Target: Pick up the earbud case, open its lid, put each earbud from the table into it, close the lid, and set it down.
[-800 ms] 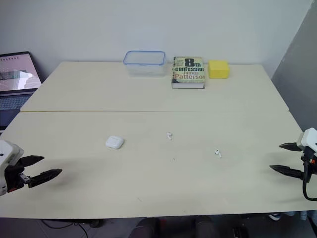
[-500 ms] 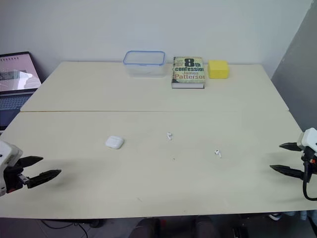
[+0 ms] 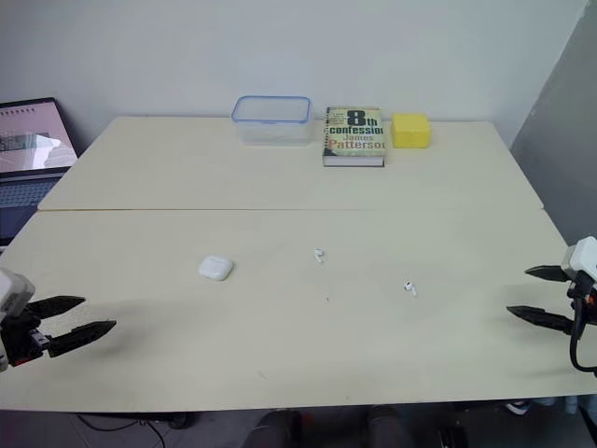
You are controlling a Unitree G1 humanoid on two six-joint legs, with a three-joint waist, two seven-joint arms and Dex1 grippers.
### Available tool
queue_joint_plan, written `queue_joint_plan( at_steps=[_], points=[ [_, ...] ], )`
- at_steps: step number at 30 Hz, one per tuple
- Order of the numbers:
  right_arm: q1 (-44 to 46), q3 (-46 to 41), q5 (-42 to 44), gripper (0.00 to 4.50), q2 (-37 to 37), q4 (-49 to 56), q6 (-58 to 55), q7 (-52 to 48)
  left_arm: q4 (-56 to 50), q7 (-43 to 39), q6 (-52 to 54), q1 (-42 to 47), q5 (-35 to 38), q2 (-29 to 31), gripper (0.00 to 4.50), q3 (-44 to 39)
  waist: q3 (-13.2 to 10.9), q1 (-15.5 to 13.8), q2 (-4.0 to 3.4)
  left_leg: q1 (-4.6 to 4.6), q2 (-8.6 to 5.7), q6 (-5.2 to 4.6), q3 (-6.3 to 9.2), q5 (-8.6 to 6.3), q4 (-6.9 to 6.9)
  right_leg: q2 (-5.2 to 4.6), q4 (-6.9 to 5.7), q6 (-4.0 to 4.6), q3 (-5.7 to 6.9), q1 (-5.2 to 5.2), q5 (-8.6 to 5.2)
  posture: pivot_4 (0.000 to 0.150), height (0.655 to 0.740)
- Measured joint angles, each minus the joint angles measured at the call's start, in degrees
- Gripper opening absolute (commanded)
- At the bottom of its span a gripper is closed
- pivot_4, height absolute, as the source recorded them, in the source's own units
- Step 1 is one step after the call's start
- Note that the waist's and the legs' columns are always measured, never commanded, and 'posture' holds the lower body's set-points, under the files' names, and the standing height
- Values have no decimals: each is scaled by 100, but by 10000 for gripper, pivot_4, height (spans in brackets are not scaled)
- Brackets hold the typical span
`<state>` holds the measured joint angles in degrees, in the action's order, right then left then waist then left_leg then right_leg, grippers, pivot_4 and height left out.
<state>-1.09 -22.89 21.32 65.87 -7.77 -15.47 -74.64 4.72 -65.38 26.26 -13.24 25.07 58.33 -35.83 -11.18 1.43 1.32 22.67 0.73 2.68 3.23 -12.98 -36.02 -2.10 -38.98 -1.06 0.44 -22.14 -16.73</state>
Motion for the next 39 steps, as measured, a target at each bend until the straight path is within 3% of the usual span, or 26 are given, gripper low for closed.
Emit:
queue_joint_plan(
  at_steps=[9,18,27,33,39],
  points=[
    [1,-3,-30,44668,71,-95,21,-170,-223,-10,233,-24,207,-49,45000,-110,1,3,0,-2,2,0,-2,0,-2,0,-1,1,-1,1,3,1500,7400],
    [-92,-136,30,44668,69,30,8,-275,-1082,679,759,188,569,-770,45000,-40,2,-3,-1,-4,1,0,-2,0,-8,-1,-1,-9,-5,6,9,1500,7400],
    [-377,-480,783,44668,-163,2018,-1000,11,-1873,2148,824,1115,192,-1950,45000,1525,6,-35,-4,-22,-1,0,-6,1,-19,15,-2,-29,-19,25,23,1500,7400],
    [616,-153,1791,44668,-189,3360,-1947,618,-1186,2863,413,1878,-507,-2347,45000,2259,10,-28,3,-33,-2,0,-15,1,-17,23,3,-31,-31,33,26,1500,7400],
    [1110,183,2097,44668,-194,3535,-2282,875,-577,3001,80,2117,-732,-2435,45000,2305,13,-79,10,-11,-8,0,-18,0,-18,14,9,-25,-33,16,30,1500,7400]
  ],
)
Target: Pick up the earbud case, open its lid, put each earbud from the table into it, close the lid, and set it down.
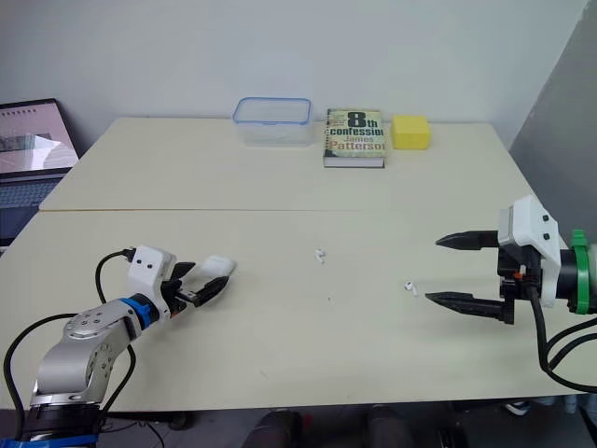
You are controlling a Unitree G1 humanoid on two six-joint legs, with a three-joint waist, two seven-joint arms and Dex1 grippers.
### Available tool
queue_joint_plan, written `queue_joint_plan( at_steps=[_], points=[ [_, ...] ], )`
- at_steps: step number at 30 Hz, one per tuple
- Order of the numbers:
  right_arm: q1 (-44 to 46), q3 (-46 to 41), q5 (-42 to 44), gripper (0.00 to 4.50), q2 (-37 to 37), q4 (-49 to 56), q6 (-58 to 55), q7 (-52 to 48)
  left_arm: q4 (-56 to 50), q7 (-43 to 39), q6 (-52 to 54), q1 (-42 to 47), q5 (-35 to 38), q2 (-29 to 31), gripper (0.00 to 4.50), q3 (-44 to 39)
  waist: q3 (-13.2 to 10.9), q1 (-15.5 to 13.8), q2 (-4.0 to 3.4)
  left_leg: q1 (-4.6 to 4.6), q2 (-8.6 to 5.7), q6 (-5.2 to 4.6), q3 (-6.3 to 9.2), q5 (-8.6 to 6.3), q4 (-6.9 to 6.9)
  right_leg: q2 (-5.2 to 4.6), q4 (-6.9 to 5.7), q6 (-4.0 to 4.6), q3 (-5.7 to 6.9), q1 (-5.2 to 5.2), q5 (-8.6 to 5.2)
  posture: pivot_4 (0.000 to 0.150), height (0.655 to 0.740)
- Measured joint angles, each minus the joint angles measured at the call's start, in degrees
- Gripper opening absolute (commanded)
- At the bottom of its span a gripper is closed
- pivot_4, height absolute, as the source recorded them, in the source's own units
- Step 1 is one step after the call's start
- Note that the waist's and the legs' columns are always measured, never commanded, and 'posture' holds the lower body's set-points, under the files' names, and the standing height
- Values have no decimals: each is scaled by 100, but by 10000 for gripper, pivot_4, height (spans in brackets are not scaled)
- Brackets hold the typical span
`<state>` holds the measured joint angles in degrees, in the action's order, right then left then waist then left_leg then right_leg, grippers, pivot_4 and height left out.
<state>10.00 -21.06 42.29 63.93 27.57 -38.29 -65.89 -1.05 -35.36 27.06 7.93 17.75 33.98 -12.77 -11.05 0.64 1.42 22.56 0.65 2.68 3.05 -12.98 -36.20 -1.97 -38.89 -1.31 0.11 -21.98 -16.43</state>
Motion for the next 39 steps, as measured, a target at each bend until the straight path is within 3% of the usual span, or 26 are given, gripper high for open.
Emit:
queue_joint_plan(
  at_steps=[18,30,39],
  points=[
    [704,694,228,44668,-160,217,-226,270,1074,-15,-273,805,-273,-223,45000,369,9,-74,-13,1,1,-1,12,1,-18,2,-8,-11,11,6,3,1500,7400],
    [846,875,176,44668,-199,181,-199,335,1018,229,24,865,-192,-519,45000,216,22,-74,-34,-14,0,-2,15,1,-19,-1,-6,-13,15,24,2,1500,7400],
    [893,882,169,44668,-204,82,-159,277,369,771,506,672,-150,-851,45000,168,22,-70,-33,-11,-2,-1,13,1,-19,-1,-2,-13,13,23,2,1500,7400]
  ],
)
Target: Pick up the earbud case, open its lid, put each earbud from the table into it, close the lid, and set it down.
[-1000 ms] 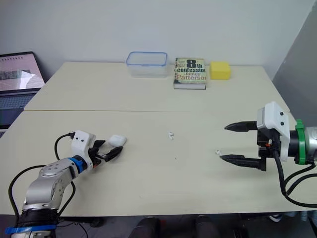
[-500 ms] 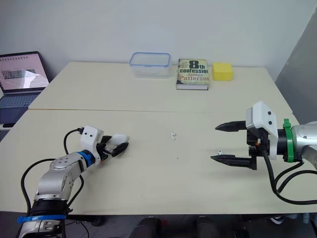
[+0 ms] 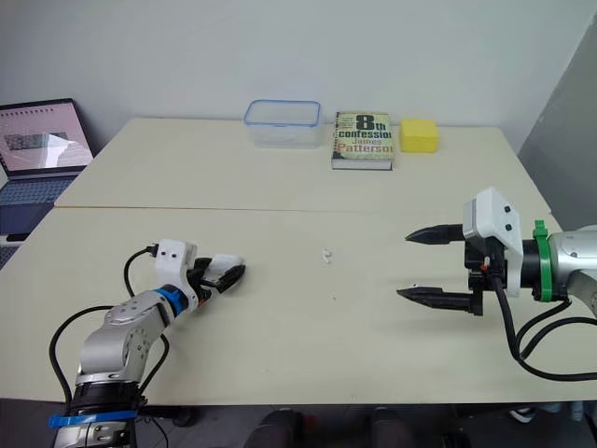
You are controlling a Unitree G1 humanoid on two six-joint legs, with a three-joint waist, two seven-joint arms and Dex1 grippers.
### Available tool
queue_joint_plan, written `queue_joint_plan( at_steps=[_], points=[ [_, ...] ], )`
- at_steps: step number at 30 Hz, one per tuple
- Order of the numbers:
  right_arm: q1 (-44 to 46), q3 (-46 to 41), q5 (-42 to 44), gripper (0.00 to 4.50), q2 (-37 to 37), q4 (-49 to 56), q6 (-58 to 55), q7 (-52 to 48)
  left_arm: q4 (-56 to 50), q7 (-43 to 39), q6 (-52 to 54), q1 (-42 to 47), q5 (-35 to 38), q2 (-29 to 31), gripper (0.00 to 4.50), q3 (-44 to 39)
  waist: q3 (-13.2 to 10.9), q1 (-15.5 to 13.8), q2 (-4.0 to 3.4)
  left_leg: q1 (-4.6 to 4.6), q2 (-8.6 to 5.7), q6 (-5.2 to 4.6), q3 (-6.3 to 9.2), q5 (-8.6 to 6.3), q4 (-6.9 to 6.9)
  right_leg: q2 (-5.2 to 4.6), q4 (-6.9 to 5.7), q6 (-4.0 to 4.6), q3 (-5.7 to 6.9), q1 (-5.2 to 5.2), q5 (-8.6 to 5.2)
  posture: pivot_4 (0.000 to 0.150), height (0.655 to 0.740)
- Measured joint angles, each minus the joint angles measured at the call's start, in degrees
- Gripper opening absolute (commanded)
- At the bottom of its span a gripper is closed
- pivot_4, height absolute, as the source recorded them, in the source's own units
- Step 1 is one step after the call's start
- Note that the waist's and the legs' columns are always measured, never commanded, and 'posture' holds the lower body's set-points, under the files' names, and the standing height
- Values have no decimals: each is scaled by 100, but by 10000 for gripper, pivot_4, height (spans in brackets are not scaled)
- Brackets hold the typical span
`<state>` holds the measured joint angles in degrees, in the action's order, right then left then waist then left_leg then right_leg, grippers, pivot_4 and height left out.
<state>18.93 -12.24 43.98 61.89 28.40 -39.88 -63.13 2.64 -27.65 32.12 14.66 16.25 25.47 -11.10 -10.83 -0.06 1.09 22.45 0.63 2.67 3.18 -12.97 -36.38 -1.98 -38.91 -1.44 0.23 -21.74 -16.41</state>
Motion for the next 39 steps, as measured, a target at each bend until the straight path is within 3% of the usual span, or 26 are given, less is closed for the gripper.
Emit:
queue_joint_plan(
  at_steps=[3,6,10,17,22,29,34,39],
  points=[
    [14,13,-5,44668,-11,-68,45,-42,-74,118,121,14,-44,-15,45000,56,0,1,0,-2,-1,0,-1,0,0,0,0,0,-1,1,0,1500,7400],
    [21,34,-8,45000,-22,-114,70,-54,-123,219,261,49,-84,-19,39529,69,0,2,0,-3,0,0,-1,0,0,0,0,0,-1,1,0,1500,7400],
    [22,49,-8,45000,-28,-114,75,-55,-126,253,347,73,-116,9,27895,61,0,4,0,-1,-1,0,-1,0,0,0,2,-1,-1,1,0,1500,7400],
    [21,48,-5,45000,-35,-109,75,-43,-94,75,316,47,-116,181,27889,93,1,13,-1,-3,0,0,-4,0,2,0,2,-1,-2,0,0,1500,7400],
    [2,-37,118,45000,-108,-100,-183,233,-292,-1209,-662,-360,-79,461,27889,644,0,0,0,7,-2,0,-12,0,9,-4,13,2,-10,-8,1,1500,7400],
    [-34,86,1849,45000,-1009,340,-1921,2032,-795,-2727,-2770,-301,-158,220,27889,1870,-2,-39,9,48,3,0,1,0,3,1,13,30,1,-38,18,1500,7400],
    [-3,636,2956,45000,-1932,257,-2719,3638,-708,-3160,-4102,-137,-336,-13,27889,2274,-2,10,8,46,1,-1,-7,0,3,16,2,26,-8,-47,16,1500,7400],
    [261,1098,3503,45000,-2564,-187,-3027,4646,-398,-3312,-4887,111,-374,-136,27889,2332,-2,19,8,45,2,-2,-9,0,-3,42,2,14,-14,-48,11,1500,7400]
  ],
)
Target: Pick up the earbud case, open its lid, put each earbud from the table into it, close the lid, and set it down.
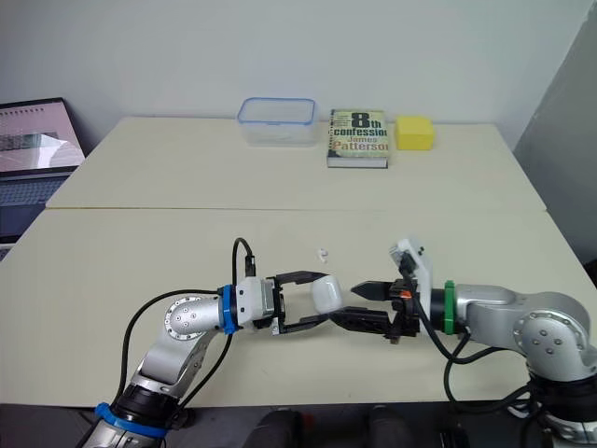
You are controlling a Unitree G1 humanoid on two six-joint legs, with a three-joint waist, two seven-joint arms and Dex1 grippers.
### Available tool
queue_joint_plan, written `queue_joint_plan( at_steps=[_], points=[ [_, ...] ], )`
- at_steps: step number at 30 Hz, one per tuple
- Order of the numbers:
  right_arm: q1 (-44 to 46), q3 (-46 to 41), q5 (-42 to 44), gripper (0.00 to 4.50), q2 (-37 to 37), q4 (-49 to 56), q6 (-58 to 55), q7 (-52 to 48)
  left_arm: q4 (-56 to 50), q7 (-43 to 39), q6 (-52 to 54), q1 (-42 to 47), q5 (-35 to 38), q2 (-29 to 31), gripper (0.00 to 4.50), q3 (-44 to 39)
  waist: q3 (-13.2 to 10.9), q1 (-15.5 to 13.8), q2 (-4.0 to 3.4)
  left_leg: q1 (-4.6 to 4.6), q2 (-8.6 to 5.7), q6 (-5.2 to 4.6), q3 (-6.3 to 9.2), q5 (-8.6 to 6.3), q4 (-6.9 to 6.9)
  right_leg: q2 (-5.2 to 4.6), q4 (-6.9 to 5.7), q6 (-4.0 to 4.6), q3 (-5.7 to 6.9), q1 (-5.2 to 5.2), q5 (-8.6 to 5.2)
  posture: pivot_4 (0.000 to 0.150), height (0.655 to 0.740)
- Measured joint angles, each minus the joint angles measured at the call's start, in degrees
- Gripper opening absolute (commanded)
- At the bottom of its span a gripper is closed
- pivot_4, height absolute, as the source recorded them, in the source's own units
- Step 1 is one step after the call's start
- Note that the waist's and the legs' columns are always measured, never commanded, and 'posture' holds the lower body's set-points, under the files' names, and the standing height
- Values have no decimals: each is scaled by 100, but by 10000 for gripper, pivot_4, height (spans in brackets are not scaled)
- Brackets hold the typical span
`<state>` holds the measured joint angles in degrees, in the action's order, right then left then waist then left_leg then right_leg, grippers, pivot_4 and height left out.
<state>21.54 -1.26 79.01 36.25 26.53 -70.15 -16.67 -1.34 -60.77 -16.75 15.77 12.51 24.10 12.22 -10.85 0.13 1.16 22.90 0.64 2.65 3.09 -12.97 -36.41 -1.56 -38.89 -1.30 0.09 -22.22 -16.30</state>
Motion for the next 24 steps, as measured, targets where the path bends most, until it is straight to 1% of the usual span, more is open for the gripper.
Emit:
queue_joint_plan(
  at_steps=[5,15,17,19,22,24],
  points=[
    [219,257,307,45000,-254,-440,-172,357,249,-142,-510,172,-4,-17,27889,62,0,0,0,2,8,-2,3,-1,1,18,1,0,1,-3,0,1500,7400],
    [475,310,558,45000,-350,-827,-301,429,404,-190,-753,191,3,-15,27889,90,0,4,-1,1,15,-2,8,-2,2,26,-1,1,3,-5,0,1500,7400],
    [476,324,557,40917,-350,-893,-334,422,404,-186,-766,191,3,-15,27889,90,0,3,-1,1,15,-2,7,-2,2,25,0,1,2,-5,0,1500,7400],
    [483,345,549,35447,-342,-932,-378,387,404,-182,-774,191,3,-16,27889,90,0,3,-1,1,15,-3,7,-2,2,26,0,1,2,-5,0,1500,7400],
    [489,405,534,24617,-329,-980,-443,274,404,-181,-802,191,3,-20,27889,90,0,3,-1,1,15,-3,8,-2,2,26,-1,1,3,-5,0,1500,7400],
    [491,436,487,16583,-323,-1044,-450,242,404,-182,-871,192,9,-23,27889,90,0,3,-1,1,15,-2,8,-2,2,26,-1,1,2,-5,0,1500,7400]
  ],
)
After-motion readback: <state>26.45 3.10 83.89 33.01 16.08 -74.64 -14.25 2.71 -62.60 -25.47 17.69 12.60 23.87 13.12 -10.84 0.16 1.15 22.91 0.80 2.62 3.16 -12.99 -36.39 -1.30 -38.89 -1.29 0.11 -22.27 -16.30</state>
